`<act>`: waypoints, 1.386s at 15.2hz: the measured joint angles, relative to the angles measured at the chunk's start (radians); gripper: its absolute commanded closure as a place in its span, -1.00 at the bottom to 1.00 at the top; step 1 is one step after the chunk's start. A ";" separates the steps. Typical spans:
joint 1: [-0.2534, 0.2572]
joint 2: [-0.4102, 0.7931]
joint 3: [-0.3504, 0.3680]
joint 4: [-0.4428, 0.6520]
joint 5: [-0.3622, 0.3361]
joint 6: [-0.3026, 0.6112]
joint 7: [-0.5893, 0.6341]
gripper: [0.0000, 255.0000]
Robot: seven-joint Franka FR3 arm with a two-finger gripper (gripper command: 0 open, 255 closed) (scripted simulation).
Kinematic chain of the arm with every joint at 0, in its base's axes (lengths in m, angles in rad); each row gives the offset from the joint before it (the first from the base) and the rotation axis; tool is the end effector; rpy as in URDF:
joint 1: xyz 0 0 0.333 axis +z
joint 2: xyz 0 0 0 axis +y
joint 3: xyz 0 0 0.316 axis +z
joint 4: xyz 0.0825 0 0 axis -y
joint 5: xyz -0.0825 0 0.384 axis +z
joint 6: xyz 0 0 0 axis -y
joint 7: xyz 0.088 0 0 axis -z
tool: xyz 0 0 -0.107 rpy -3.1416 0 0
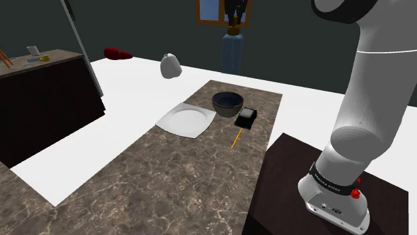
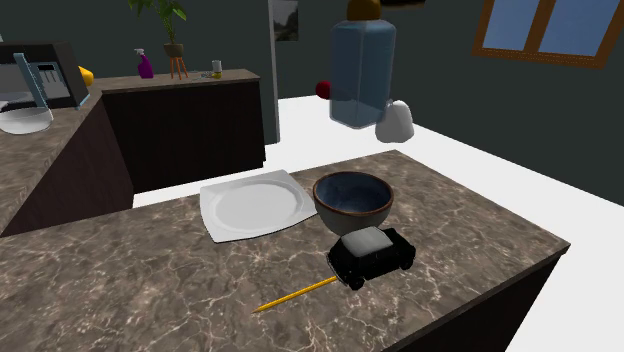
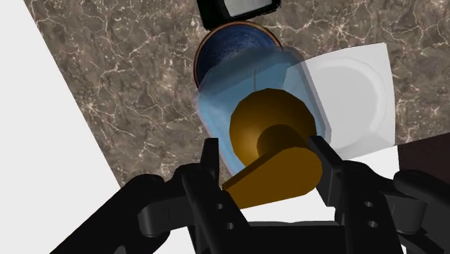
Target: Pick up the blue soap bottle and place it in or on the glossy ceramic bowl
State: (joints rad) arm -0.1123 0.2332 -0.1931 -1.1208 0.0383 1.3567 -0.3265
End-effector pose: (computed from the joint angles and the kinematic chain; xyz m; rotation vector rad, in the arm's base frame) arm 0.5766 -0.1575 0.6798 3.1324 0.0542 0.0066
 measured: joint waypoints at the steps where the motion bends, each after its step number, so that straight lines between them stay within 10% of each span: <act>1: -0.011 0.034 -0.004 0.056 0.007 -0.023 -0.012 1.00; 21: 0.005 -0.075 -0.002 -0.353 -0.016 0.279 -0.013 1.00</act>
State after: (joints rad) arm -0.1077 0.1586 -0.1949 -1.4739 0.0219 1.6358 -0.3394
